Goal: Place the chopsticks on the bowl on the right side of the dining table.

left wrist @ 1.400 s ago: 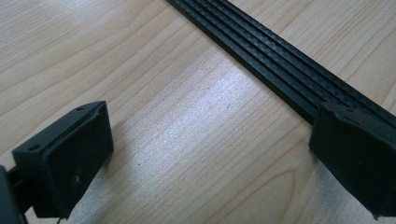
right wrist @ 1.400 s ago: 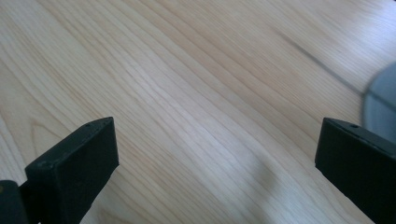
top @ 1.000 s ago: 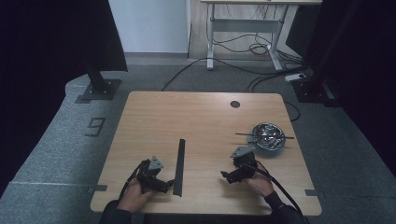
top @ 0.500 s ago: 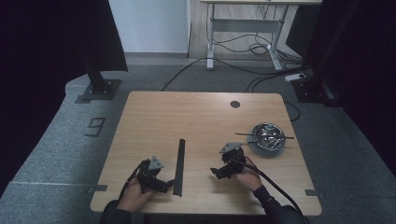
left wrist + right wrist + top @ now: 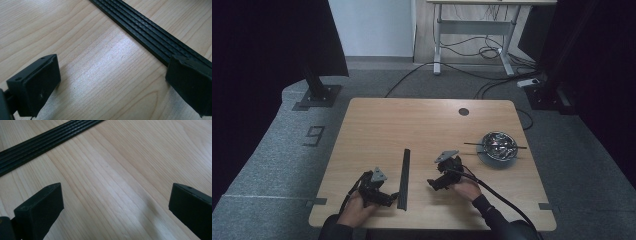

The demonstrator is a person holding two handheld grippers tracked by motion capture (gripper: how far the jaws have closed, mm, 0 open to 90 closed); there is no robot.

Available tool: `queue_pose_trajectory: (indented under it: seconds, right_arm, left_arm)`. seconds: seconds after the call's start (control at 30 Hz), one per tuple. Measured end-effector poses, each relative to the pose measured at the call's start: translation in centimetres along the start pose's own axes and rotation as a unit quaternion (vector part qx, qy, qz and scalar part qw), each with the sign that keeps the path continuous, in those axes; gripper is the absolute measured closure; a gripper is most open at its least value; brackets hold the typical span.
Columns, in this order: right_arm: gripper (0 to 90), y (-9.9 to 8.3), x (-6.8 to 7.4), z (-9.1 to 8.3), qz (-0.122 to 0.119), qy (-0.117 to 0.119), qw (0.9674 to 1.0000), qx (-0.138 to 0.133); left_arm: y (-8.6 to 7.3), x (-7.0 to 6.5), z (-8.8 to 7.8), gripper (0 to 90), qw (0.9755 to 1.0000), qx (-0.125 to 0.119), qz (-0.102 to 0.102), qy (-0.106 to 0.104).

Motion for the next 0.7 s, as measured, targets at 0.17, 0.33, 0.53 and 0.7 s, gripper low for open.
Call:
queue_pose_trajectory:
  seconds: [0.17, 0.33, 0.53, 0.7]
  right_arm:
    - [0.0, 1.0, 0.5, 0.5, -0.007, 0.003, 1.0000, 0.002]
    - [0.0, 2.0, 1.1, 0.8, -0.009, 0.004, 1.0000, -0.002]
    - [0.0, 3.0, 1.6, 1.4, -0.013, 0.000, 0.9999, 0.001]
    - [0.0, 3.8, 1.9, 1.9, -0.017, -0.005, 0.9998, 0.002]
  left_arm:
    - [0.0, 0.0, 0.0, 0.0, 1.0000, 0.000, 0.000, 0.000]
    - [0.0, 0.0, 0.0, 0.0, 1.0000, 0.000, 0.000, 0.000]
    - [0.0, 0.0, 0.0, 0.0, 1.0000, 0.000, 0.000, 0.000]
    - [0.0, 0.0, 0.0, 0.0, 1.0000, 0.000, 0.000, 0.000]
Point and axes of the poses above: each handheld gripper's, and its own axes: z roughly forward along the jaws, y roughly out of its top, x roughly to its left, the point moved 5 cm from there along z, roughly forward along the jaws, and after that the axes turned 13 degrees about x, right-handed, at the moved point
